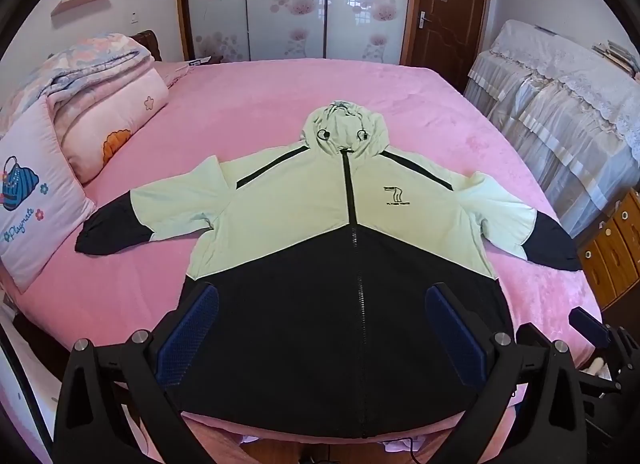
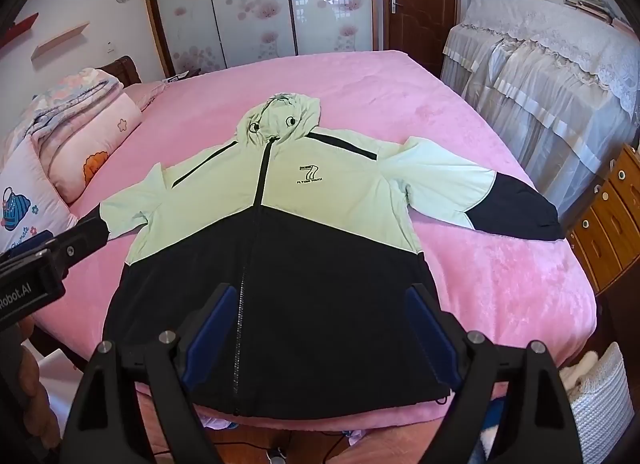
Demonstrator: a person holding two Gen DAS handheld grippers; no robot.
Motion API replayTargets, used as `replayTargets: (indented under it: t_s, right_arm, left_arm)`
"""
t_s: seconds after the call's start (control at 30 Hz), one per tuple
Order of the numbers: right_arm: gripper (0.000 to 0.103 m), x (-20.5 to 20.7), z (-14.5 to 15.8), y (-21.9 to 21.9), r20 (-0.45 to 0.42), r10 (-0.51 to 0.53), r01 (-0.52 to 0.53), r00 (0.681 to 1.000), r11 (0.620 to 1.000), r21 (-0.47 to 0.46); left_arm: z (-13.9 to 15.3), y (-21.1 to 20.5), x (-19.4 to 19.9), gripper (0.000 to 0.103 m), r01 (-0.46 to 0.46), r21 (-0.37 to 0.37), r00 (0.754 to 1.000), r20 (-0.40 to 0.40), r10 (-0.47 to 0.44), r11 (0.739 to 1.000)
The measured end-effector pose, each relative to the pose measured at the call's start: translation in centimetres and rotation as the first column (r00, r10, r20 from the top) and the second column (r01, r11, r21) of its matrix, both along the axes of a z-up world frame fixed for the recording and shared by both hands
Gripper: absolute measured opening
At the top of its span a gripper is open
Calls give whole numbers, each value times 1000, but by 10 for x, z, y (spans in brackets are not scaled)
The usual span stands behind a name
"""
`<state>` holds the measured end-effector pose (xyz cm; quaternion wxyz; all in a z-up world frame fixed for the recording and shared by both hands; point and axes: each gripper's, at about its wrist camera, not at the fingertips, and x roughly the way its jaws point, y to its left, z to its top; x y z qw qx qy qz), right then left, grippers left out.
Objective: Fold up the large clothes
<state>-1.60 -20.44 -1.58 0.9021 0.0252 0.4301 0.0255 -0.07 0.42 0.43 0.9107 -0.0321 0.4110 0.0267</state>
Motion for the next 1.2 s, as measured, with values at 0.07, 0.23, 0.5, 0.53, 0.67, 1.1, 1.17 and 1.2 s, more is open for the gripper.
replayTargets:
  t_s: [0.07, 0.23, 0.5, 0.53, 0.67, 1.1, 1.17, 1.2]
  right_arm:
    - [87, -2, 0, -1, -1, 1, -1, 1000, 1000, 2]
    - [87, -1, -5, 1, -15, 2, -2, 1000, 1000, 3]
    - [87, -4, -7, 0, -18, 11, -11, 1000, 1000, -7]
    - [87, -5, -6, 0, -16, 11, -11, 1000, 1000, -7]
    - [87, -4, -3, -2, -12, 8, -8, 1000, 1000, -2]
    - [87, -5, -2, -4, -10, 25, -25, 1000, 1000, -2]
    - [87, -4, -4, -2, -15, 33, -33, 999, 999, -7]
    - [87, -3, -5, -1, -19, 37, -37, 999, 999, -10]
  left_arm:
    - [0, 0, 0, 103, 10, -14, 1000, 1, -10, 1000]
    - [-2, -3, -2, 103, 13, 2, 1000, 8, -13, 1000]
    - [1, -11, -1, 103, 39, 14, 999, 13, -39, 999]
    - [2, -12, -1, 103, 40, 16, 999, 8, -40, 999]
    - [4, -13, -2, 103, 44, 1, 999, 12, -44, 999]
    - [3, -14, -2, 103, 17, -13, 1000, 9, -17, 1000]
    - [2, -14, -1, 103, 7, -16, 1000, 12, -7, 1000]
    - [2, -13, 1, 103, 2, -13, 1000, 9, -2, 1000]
